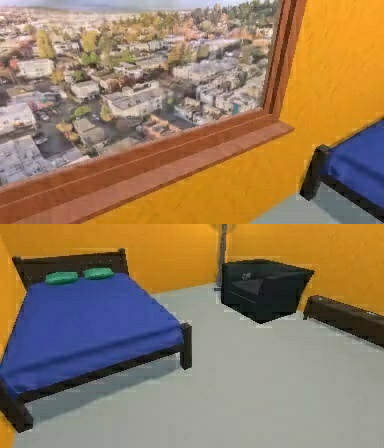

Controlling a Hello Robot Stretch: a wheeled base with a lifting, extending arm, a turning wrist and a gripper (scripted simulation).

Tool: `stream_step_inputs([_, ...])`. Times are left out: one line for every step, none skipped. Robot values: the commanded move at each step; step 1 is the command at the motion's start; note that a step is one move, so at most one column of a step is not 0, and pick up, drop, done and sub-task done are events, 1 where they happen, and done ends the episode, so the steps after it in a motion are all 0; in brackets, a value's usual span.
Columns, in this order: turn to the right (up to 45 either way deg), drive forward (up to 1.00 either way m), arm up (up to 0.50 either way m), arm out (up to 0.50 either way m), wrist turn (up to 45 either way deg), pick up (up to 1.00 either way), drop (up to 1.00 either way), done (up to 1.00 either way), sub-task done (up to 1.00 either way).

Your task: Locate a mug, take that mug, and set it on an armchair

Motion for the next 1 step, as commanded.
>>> stream_step_inputs([45.0,0.00,0.00,0.00,0.0,0.00,0.00,0.00,0.00])
